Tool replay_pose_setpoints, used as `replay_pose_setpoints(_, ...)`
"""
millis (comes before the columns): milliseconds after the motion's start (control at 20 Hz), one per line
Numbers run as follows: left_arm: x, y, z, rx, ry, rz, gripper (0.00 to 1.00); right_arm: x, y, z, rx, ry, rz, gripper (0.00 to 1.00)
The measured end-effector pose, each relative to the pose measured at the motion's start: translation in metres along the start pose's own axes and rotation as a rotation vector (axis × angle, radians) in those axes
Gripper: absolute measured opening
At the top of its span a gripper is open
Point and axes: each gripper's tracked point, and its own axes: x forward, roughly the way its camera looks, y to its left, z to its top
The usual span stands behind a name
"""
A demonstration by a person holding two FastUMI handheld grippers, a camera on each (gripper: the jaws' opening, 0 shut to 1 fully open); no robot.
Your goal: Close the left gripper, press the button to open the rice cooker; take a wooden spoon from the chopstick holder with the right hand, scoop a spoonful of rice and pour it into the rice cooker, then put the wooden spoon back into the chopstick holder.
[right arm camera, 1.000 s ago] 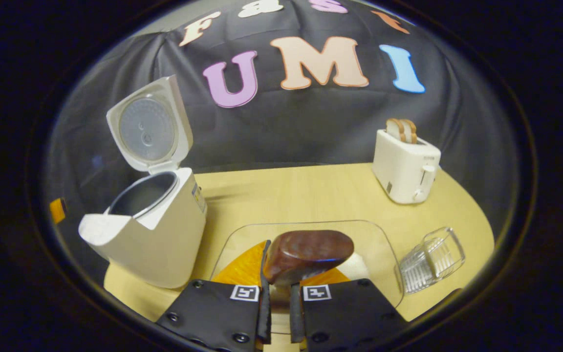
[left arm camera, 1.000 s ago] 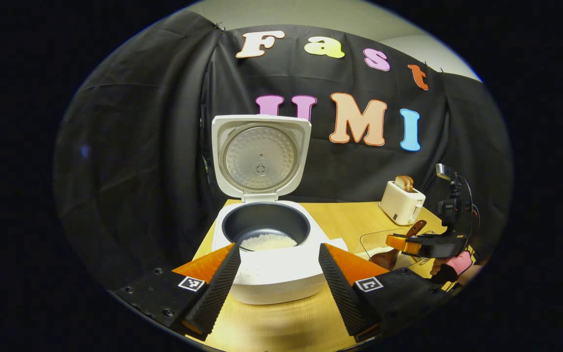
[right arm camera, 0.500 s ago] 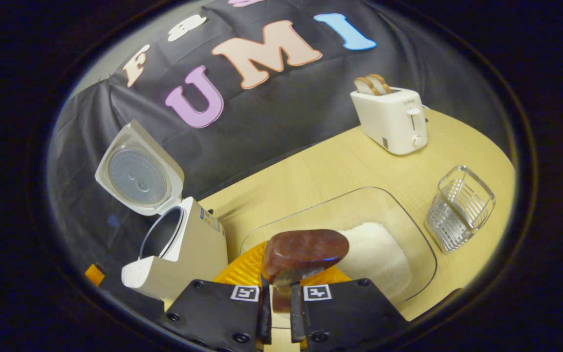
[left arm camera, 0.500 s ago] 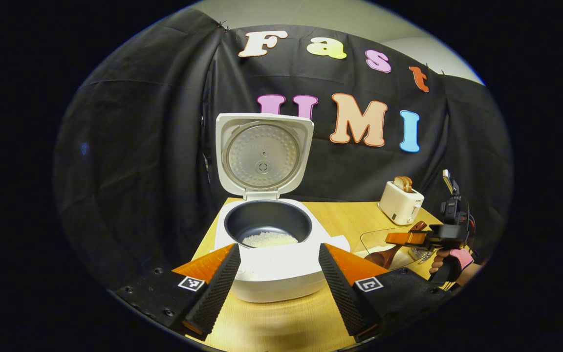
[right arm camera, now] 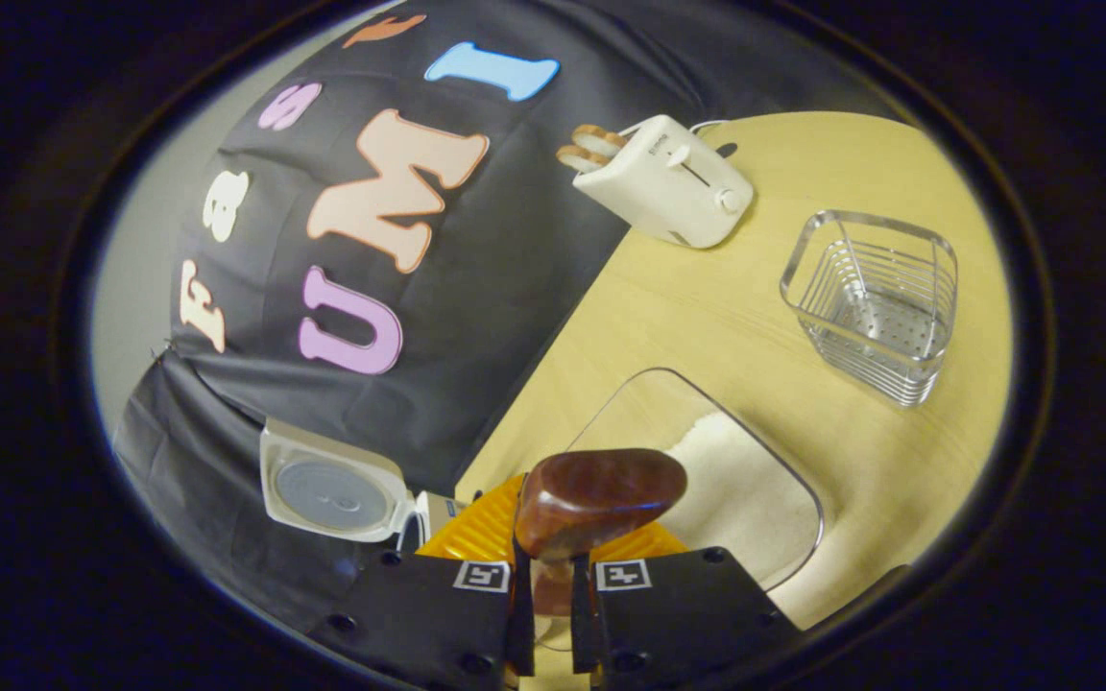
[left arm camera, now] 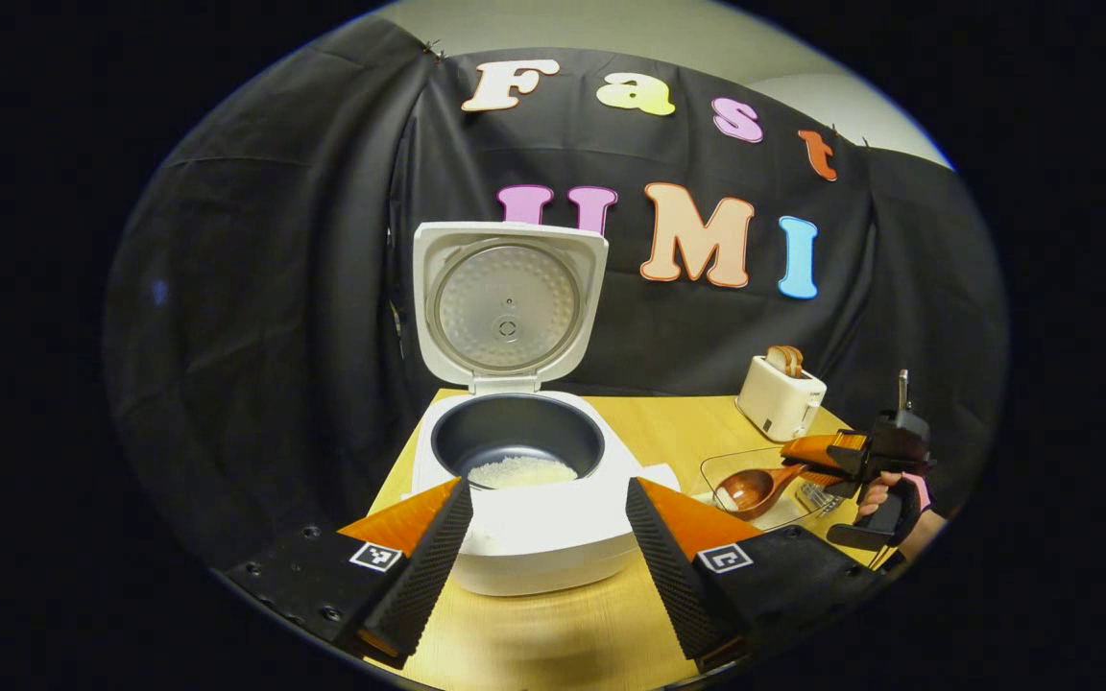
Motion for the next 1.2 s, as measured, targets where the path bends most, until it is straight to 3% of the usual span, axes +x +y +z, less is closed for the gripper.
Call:
replay_pose_setpoints(450, 0.002, -0.009, 0.000, -0.023, -0.005, -0.046, 0.95, -0.016, 0.086, 0.001, 0.095, -0.006, 0.170, 0.18)
replay_pose_setpoints(850, -0.005, 0.001, -0.016, -0.063, 0.023, -0.042, 0.95, -0.001, 0.176, -0.030, 0.025, 0.038, 0.261, 0.18)
replay_pose_setpoints(1200, -0.019, 0.020, -0.019, -0.075, 0.014, -0.027, 0.95, 0.023, 0.248, -0.066, -0.116, 0.056, 0.306, 0.18)
